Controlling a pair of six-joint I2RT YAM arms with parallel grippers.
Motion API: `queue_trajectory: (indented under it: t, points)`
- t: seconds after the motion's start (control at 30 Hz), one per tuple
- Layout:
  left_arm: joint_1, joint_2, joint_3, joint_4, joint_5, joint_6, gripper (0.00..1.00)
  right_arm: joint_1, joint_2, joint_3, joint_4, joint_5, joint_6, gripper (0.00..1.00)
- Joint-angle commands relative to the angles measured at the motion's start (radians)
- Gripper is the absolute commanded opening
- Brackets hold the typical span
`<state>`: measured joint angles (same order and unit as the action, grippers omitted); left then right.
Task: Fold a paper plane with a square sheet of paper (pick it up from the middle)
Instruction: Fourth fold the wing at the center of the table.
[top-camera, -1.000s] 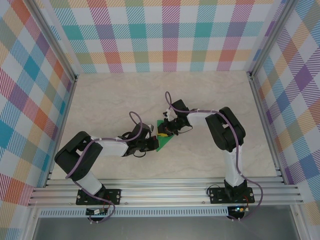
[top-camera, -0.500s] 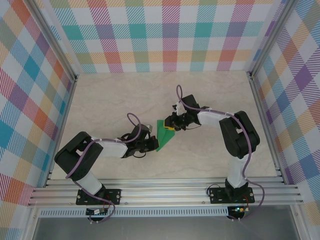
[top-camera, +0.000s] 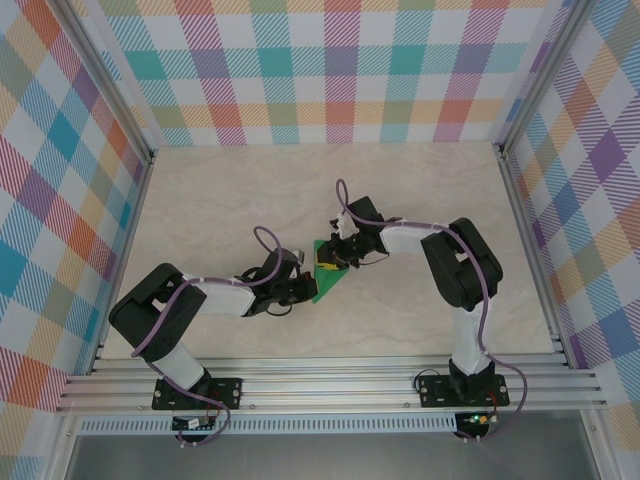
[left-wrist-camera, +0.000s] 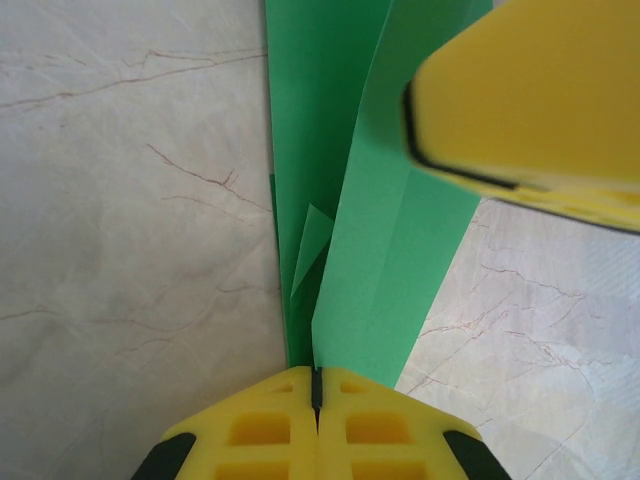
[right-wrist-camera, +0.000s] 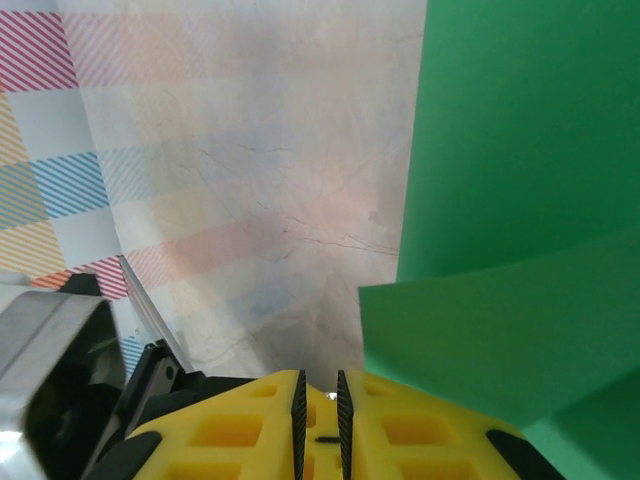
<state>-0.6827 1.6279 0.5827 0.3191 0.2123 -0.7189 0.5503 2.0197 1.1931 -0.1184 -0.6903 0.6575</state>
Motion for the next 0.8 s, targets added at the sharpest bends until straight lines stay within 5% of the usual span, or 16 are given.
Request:
queue_trajectory:
  t: [0.0,0.57,0.77]
  points:
    - [0.015,0.022,-0.038,-0.063,-0.043,-0.011,0.00,-0.002,0.042,0.045,-0.020,-0.025,-0.015,0.18]
    - [0.014,0.015,-0.060,-0.005,0.018,-0.011,0.00,0.000,0.140,0.091,-0.112,-0.009,-0.090,0.17]
    - [0.014,-0.047,-0.052,-0.032,0.064,0.011,0.11,-0.001,0.145,0.065,-0.123,0.002,-0.117,0.16]
